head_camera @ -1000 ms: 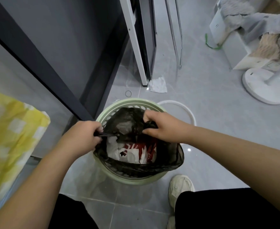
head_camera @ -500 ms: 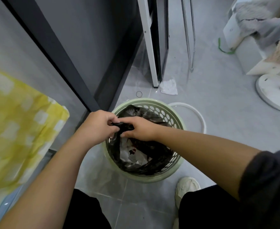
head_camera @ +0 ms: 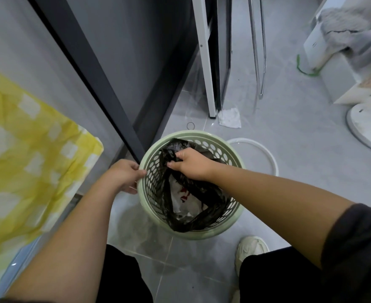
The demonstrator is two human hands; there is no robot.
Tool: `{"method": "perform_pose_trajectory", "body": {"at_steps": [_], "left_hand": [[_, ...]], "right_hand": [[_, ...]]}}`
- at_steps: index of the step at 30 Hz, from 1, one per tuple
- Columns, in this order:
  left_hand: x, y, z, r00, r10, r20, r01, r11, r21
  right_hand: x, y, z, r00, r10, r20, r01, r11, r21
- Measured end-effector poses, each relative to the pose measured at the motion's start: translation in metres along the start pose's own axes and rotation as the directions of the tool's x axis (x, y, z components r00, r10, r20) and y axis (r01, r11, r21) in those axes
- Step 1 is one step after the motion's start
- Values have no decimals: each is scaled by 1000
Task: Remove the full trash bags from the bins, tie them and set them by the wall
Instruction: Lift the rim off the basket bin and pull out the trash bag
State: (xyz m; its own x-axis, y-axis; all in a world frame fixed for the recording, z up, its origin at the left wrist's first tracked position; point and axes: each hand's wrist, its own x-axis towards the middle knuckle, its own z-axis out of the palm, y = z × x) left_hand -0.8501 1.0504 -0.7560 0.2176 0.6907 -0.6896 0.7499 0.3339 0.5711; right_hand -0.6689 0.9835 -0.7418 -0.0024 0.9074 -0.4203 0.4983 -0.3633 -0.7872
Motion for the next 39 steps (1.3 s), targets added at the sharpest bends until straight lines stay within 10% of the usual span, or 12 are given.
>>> {"method": "perform_pose_trajectory", "body": {"at_steps": [26,39], "left_hand": [[23,14,6,984,-62,-164,20,968,-250],[45,14,3,904,5,-428,8,1000,29]], "right_hand": [[-62,-52,-113,867,151,-475,77,901,427],[-94,-60,-183,686,200,-699,31,952,303]]}}
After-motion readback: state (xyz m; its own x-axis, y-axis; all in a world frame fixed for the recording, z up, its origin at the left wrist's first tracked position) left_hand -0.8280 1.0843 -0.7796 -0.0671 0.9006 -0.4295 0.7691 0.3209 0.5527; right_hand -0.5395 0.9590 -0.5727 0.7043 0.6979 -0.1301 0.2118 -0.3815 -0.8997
